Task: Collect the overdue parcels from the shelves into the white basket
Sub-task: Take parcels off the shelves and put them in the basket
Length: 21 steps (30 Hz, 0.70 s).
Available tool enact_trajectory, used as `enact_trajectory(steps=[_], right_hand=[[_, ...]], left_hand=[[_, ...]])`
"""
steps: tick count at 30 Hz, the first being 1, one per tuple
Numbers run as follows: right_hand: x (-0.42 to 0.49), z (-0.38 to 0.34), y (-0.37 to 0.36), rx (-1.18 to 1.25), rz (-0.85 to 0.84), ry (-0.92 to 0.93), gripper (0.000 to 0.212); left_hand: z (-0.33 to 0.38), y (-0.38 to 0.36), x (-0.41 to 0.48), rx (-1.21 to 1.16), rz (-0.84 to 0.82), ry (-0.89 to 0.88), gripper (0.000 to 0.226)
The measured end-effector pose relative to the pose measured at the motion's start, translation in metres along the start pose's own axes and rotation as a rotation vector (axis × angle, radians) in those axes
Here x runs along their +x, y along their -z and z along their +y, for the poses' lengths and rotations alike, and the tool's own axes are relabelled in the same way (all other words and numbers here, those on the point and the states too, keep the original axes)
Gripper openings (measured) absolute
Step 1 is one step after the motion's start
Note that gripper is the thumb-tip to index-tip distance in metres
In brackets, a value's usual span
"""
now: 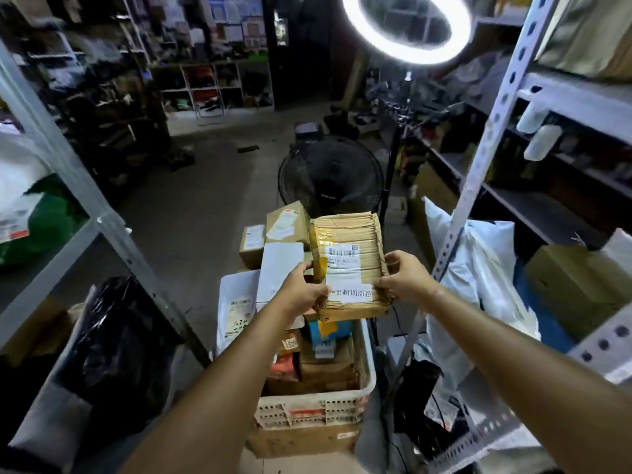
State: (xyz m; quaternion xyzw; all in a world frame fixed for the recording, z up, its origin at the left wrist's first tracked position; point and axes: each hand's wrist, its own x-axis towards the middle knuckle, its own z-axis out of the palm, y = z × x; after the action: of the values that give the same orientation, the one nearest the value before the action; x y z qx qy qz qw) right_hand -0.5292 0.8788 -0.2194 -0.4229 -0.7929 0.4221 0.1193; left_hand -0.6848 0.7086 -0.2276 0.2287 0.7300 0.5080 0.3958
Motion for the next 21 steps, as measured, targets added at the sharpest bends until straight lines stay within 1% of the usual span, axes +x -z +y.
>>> enact_trajectory(steps=[6, 11, 13, 17, 21], right_hand=[[0.049, 0.003, -0.011, 0.023, -0.031, -0.044, 0.041], [0.083, 0.008, -0.029, 0.024, -0.082, -0.094, 0.05], [0.093, 0.008, -0.037, 0.025, -0.089, -0.115, 0.047], [0.111, 0.004, -0.051, 0.014, -0.102, -0.146, 0.039], [0.123, 0.003, -0.062, -0.015, -0.111, -0.157, 0.04]], left_hand=[[0.001, 0.003, 0.054, 0.027, 0.004, 0.064, 0.064], [-0.006, 0.014, 0.087, 0.068, 0.002, 0.102, 0.06], [-0.01, 0.019, 0.102, 0.076, -0.006, 0.108, 0.06], [-0.015, 0.032, 0.124, 0.08, -0.015, 0.154, 0.07], [-0.018, 0.04, 0.14, 0.065, -0.031, 0.198, 0.076]])
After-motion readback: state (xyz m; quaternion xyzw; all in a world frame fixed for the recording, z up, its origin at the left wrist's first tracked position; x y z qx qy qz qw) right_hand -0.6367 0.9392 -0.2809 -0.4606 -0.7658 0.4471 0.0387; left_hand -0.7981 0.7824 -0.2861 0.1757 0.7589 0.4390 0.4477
